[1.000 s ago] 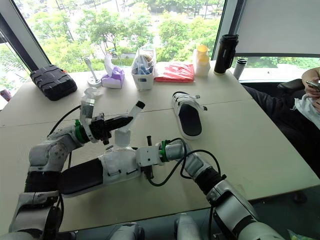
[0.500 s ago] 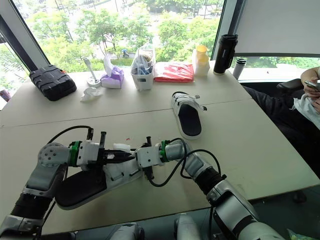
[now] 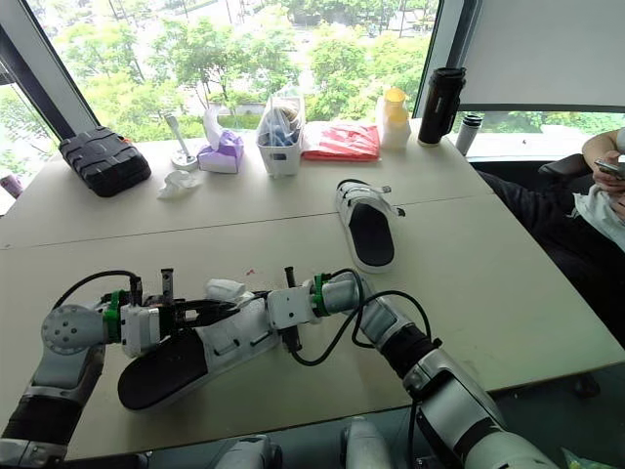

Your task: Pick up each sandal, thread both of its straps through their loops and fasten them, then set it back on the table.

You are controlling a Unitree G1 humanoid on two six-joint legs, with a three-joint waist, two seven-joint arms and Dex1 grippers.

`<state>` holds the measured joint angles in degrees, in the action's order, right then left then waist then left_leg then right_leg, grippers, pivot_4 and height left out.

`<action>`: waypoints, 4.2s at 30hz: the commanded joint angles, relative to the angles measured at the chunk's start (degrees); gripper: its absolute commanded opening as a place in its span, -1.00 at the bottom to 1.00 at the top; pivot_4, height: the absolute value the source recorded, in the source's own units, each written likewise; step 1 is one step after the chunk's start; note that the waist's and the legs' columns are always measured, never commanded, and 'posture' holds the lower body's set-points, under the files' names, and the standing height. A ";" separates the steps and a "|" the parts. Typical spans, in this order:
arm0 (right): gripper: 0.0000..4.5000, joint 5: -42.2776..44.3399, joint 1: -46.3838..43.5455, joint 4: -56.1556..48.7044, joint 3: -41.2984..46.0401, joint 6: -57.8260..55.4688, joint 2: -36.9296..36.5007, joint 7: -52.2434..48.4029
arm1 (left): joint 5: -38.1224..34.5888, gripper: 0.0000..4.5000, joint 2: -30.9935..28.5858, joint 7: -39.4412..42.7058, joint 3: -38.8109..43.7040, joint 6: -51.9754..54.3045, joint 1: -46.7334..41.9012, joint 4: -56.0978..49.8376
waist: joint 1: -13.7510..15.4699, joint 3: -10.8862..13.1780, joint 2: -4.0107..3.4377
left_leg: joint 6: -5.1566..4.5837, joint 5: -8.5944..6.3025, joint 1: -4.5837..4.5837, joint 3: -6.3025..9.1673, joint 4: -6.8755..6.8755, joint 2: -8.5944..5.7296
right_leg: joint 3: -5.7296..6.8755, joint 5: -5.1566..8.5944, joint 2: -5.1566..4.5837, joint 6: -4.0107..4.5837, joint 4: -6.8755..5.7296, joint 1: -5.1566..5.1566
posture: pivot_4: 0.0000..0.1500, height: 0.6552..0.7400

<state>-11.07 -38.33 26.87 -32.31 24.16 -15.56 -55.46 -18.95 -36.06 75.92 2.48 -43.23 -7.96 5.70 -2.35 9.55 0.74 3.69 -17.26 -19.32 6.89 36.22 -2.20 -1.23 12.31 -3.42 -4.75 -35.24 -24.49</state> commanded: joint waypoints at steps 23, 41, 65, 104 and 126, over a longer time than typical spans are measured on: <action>-1.00 -3.40 0.96 4.47 -2.47 -1.30 -1.40 -1.78 | 1.46 -0.99 -7.04 -0.30 -13.94 -25.36 -5.43 5.97 | -0.07 0.00 -0.03 | -0.02 -0.01 0.03 -0.01 -0.02 0.00 | 0.00 0.00 0.03 -0.01 -0.01 0.02 | 1.00 1.00; -1.00 -3.48 1.43 4.01 -2.67 -1.29 -1.52 -1.76 | 4.87 0.95 -10.17 -8.05 -19.55 -23.83 -6.84 4.10 | -0.06 0.00 -0.04 | -0.04 0.00 0.04 -0.01 0.00 0.01 | -0.01 -0.03 0.05 -0.07 -0.05 0.03 | 1.00 1.00; -1.00 -3.82 0.83 5.34 -3.19 -0.03 -0.47 -1.71 | -3.23 0.95 -12.43 -25.24 3.33 11.92 18.13 -1.82 | -0.17 0.02 -0.10 | -0.11 -0.05 0.10 -0.03 -0.02 0.06 | 0.01 0.14 0.08 -0.23 -0.09 0.05 | 1.00 1.00; -1.00 -3.12 3.68 -1.64 -2.44 -4.23 -0.91 -2.24 | -22.69 0.95 -10.48 -19.99 15.31 52.25 19.17 -13.77 | -0.17 0.01 -0.02 | -0.18 -0.10 0.00 -0.03 -0.04 0.13 | 0.01 -0.05 0.05 -0.05 -0.04 -0.08 | 1.00 1.00; -1.00 -3.86 2.16 1.60 -2.96 -1.75 0.22 -2.06 | -19.25 0.95 -9.95 -12.66 10.13 65.04 30.32 -30.33 | -0.19 -0.02 0.00 | -0.18 -0.10 0.07 -0.06 -0.03 0.12 | -0.02 0.16 0.14 0.27 0.00 0.04 | 1.00 1.00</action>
<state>-12.22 -37.67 25.32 -32.91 23.85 -14.65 -56.10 -38.90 -46.43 63.22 13.00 22.91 22.61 -24.33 -2.54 9.53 0.74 3.51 -17.36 -19.25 6.83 36.19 -2.09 -1.25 12.47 -3.28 -4.47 -35.24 -24.45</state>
